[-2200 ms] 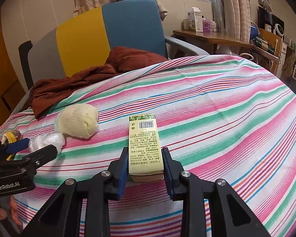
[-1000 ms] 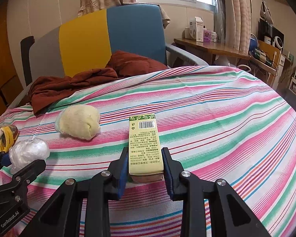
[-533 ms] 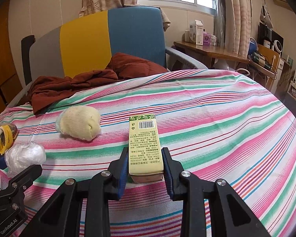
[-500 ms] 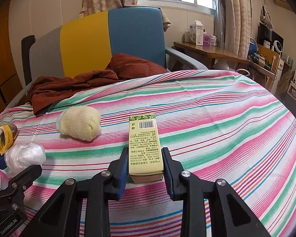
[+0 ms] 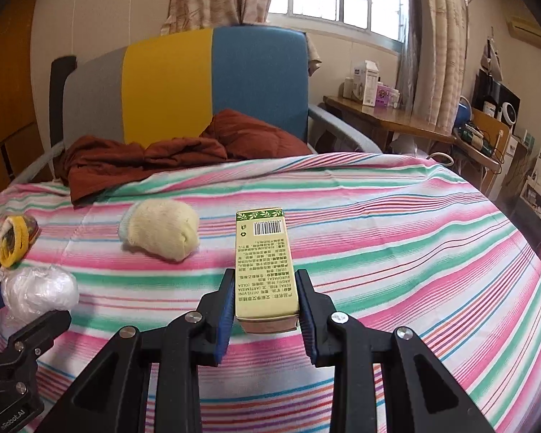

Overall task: Organize objects
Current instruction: 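Carry the plastic bundle and box into the gold tray, opening both tools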

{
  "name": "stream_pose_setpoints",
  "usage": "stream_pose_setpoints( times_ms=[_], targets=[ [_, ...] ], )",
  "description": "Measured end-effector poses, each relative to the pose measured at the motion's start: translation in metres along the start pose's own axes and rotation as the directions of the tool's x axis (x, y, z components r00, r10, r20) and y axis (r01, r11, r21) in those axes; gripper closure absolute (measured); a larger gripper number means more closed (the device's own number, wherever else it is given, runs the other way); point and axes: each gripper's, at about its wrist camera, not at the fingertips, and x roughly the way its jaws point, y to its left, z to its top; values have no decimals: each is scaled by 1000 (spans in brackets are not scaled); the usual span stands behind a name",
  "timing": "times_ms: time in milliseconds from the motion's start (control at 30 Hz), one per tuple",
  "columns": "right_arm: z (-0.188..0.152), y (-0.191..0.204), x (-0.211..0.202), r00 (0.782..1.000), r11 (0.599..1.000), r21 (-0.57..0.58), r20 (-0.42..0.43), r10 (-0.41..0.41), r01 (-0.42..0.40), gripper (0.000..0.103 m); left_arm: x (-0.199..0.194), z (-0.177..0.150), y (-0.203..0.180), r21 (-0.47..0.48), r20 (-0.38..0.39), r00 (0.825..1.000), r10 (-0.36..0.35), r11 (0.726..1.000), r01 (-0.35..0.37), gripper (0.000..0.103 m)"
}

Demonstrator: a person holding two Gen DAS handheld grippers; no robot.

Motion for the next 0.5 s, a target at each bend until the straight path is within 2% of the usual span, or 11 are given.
stream_pose_setpoints(
  times_ms=[200, 367, 500],
  targets=[
    [-9, 8, -23, 999, 999, -14, -30, 41, -42, 72, -20, -6, 4, -9, 12, 1000, -17, 1000, 17, 52],
    [-16, 20, -49, 996, 996, -35, -27, 80, -81, 72, -51, -15, 2, 13, 37, 997, -70, 997, 70, 52],
    [-18, 37, -74, 990, 989, -45, -16, 138, -138, 72, -79, -26, 12, -44, 42, 993, -108, 993, 110, 52]
  ],
)
